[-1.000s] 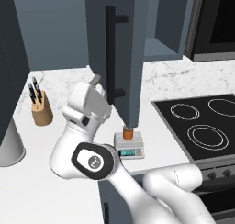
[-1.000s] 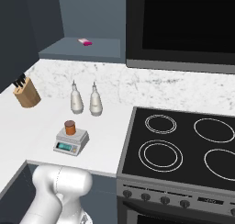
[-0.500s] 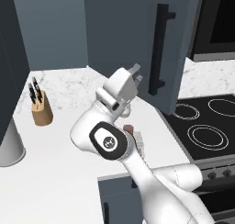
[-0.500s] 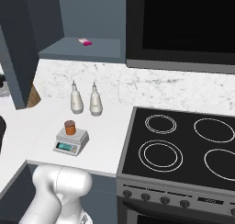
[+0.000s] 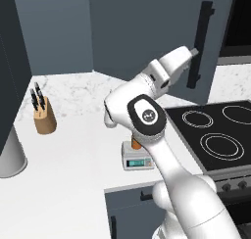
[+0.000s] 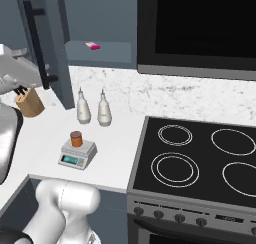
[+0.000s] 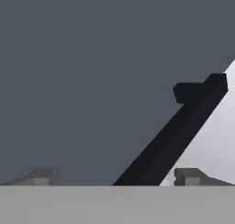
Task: Pick the jam and place it on the digital scale for weighing, and close the cabinet.
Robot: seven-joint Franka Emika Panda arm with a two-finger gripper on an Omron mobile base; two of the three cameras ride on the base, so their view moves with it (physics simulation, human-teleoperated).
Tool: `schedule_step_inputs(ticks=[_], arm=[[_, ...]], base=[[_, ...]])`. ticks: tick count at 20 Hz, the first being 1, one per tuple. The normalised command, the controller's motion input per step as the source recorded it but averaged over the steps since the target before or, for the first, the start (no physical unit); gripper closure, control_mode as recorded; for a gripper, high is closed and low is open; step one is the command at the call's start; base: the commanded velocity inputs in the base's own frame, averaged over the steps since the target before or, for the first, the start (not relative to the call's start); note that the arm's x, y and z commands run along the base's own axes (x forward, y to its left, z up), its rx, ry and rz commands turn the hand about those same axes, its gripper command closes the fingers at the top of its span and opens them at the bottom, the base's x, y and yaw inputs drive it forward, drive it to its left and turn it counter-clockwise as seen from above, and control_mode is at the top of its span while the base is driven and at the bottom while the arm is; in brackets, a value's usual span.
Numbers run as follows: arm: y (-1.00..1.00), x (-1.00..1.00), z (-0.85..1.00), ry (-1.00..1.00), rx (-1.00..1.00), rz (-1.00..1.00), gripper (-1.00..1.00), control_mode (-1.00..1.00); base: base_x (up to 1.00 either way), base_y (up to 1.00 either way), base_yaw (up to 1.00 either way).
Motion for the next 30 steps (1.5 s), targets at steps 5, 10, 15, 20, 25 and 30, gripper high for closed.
schedule_step_inputs(ticks=[5, 10, 15, 20, 25, 30], arm=[[-0.78, 0.88, 0.01, 0.34, 0.19, 0.16, -1.00, -1.00], [-0.45, 1.00, -0.16, 0.31, 0.08, 0.31, -1.00, -1.00], [-0.20, 1.00, -0.32, 0.07, 0.01, 0.39, -1.00, -1.00], [-0.22, 1.00, -0.29, 0.00, 0.02, 0.37, -1.00, -1.00], [-0.20, 0.95, -0.07, 0.04, 0.04, 0.32, -1.00, -1.00], [-0.02, 1.00, -0.02, 0.15, 0.01, 0.21, -1.00, -1.00]], base=[[0.00, 0.00, 0.00], [0.00, 0.00, 0.00], [0.00, 0.00, 0.00], [0.00, 0.00, 0.00], [0.00, 0.00, 0.00], [0.00, 0.00, 0.00]])
